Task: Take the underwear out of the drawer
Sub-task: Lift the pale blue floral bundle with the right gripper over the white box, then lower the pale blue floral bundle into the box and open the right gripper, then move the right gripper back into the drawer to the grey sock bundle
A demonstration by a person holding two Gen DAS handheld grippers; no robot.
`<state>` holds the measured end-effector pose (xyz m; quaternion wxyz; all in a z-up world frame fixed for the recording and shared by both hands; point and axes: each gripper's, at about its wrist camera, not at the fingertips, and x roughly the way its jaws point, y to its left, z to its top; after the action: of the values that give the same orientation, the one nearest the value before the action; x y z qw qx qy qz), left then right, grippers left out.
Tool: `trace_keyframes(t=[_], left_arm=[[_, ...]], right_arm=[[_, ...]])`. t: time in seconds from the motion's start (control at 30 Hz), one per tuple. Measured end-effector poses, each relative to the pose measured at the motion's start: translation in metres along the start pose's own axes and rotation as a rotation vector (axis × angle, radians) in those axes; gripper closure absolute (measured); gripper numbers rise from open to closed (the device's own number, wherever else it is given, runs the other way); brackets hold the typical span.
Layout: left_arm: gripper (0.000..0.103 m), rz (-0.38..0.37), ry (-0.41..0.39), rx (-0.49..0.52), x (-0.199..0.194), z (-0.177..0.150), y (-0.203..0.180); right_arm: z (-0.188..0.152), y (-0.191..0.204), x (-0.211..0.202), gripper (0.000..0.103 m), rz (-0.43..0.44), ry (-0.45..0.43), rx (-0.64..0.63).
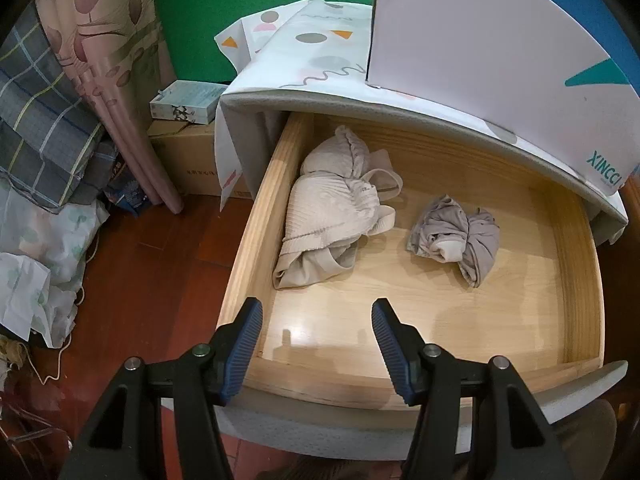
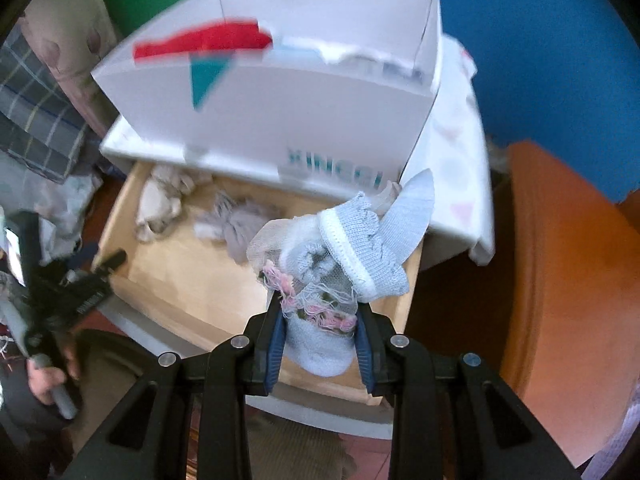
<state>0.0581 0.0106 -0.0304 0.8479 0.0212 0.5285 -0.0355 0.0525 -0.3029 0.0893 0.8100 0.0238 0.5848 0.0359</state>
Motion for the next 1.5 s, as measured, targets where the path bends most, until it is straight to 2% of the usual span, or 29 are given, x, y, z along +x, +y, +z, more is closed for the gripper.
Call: trace_keyframes(t=[0.17, 0.37, 0.6, 0.8, 0.93, 1.07, 1.17, 1.5], left_arm=[[0.045, -0.001, -0.008, 0.0, -0.002, 0.0, -0.001], [0.045, -0.003, -0.007, -0.004, -0.001, 0.0, 0.001], [0.045, -0.01, -0.007, -0.008, -0.001, 0.0, 0.004], [0.045, 0.002, -0.008, 0.002, 0.001, 0.001, 0.003], [0.045, 0.005, -0.005, -0.002, 0.0, 0.0, 0.002], [0.045, 0.013, -0.006, -0.005, -0.001, 0.0, 0.002], [0.045, 0.02, 0.0, -0.002, 0.0, 0.001, 0.002], [0.045, 0.032, -0.004, -0.004, 0.001, 0.001, 0.005]], right_arm=[[0.035, -0.003, -0.039, 0.075, -0.004, -0.083, -0.001], [0.079, -0.003, -0.053, 0.075, -0.024, -0.143, 0.011], [0.124, 0.002, -0.018, 0.074, -0.06, -0.095, 0.016], [0.146, 0.007, 0.022, 0.072, -0.095, -0.035, 0.018], [0.147, 0.007, 0.038, 0.071, -0.102, -0.017, 0.017], [0.144, 0.008, 0.037, 0.062, -0.098, -0.035, 0.018], [0.14, 0.009, 0.023, 0.055, -0.077, -0.077, 0.01], [0.096, 0.024, -0.043, 0.05, -0.016, -0.215, -0.1]])
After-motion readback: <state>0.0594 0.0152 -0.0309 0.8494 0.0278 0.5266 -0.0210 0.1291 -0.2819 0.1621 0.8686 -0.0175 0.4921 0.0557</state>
